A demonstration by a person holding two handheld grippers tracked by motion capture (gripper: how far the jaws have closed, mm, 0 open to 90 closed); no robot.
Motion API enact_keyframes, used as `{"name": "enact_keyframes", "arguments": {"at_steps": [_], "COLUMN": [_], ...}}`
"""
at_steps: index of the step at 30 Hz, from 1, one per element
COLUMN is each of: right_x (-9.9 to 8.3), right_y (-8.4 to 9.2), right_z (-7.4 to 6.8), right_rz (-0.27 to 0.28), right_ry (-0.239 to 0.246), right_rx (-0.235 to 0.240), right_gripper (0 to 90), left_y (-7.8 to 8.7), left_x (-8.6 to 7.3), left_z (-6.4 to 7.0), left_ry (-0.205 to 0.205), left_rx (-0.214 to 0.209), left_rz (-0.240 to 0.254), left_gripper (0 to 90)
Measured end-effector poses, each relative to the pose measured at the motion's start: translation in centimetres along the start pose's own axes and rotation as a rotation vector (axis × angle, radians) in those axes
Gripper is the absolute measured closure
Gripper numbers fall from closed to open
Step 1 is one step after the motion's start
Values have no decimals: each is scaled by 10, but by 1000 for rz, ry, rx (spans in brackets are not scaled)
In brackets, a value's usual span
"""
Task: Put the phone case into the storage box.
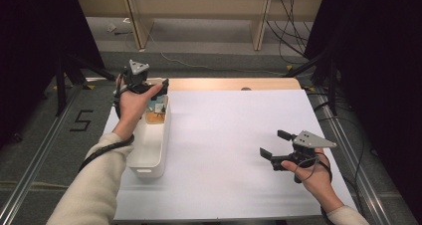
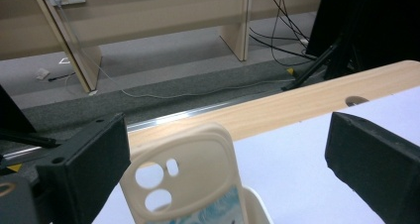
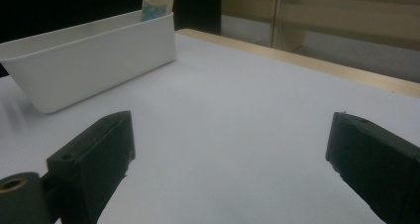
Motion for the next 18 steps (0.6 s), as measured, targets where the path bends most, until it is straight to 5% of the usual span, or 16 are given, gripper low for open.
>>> {"name": "enact_keyframes", "arguments": {"at_steps": [18], "right_x": [1], "right_y": [1], "right_z": [0], "right_rz": [2], "right_ry": [0], "right_rx": [-2], "right_gripper": [59], "left_y": [41], "left_x": [-14], "left_z": [12], "left_ry": [-5], "left_rx": [-74], "left_rz": [28], "left_gripper": [34]}}
Point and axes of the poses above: each handheld gripper's, and its own axes: y roughly backward along the jaws, x roughly out of its top, z roughly to its right, the point moved 7 cm from there along -y, roughly forward along the jaws, and after that the axes turned 8 degrees about y, right-handed, at the moved point
